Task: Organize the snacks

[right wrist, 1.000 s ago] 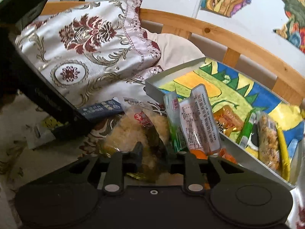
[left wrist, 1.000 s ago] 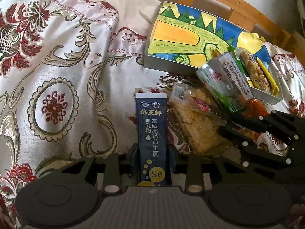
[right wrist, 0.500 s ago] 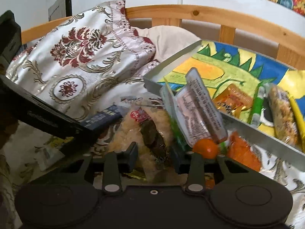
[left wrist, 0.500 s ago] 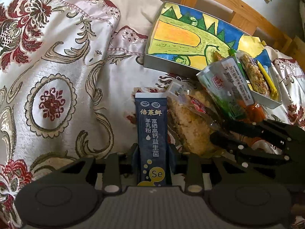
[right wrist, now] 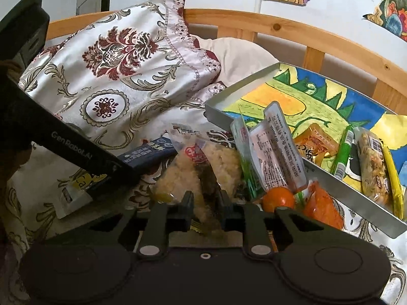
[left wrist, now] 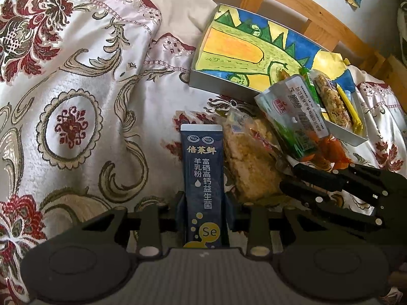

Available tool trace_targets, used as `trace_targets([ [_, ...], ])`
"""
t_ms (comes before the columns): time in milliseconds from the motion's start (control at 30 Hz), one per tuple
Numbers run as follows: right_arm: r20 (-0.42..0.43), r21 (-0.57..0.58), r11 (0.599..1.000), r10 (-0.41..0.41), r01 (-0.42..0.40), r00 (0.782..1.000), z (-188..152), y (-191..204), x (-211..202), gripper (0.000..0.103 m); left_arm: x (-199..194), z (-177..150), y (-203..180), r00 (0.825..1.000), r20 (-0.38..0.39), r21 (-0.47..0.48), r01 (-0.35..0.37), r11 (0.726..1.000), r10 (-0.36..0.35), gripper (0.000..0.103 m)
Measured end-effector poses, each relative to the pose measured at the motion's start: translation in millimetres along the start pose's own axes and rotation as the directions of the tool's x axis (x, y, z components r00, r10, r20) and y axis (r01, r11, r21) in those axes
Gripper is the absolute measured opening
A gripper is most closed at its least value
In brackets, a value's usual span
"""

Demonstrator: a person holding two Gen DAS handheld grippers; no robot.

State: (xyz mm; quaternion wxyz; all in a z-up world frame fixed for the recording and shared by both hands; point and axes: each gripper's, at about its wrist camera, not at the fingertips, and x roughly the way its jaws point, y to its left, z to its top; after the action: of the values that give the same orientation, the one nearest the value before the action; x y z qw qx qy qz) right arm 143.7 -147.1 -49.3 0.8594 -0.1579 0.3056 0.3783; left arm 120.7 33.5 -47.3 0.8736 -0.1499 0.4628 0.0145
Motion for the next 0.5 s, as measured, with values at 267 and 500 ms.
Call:
trace_targets([
  [267, 0.029, 0.013, 1.0, -0.003, 0.002, 1.0, 1.8, -1.6, -3.3, 0.02, -1.9, -1.5, 0.2, 1.0, 0.004, -0.006, 0.001, 1.0, -0.001, 0.035],
  [500, 0.042, -0.022, 0.999, -0.035, 0.036, 0.999, 2.1, 4.1, -7.0, 0.012, -4.5, -2.5, -3.3, 1.0, 0.004, -0.006, 0.005, 1.0, -0.005, 0.035],
])
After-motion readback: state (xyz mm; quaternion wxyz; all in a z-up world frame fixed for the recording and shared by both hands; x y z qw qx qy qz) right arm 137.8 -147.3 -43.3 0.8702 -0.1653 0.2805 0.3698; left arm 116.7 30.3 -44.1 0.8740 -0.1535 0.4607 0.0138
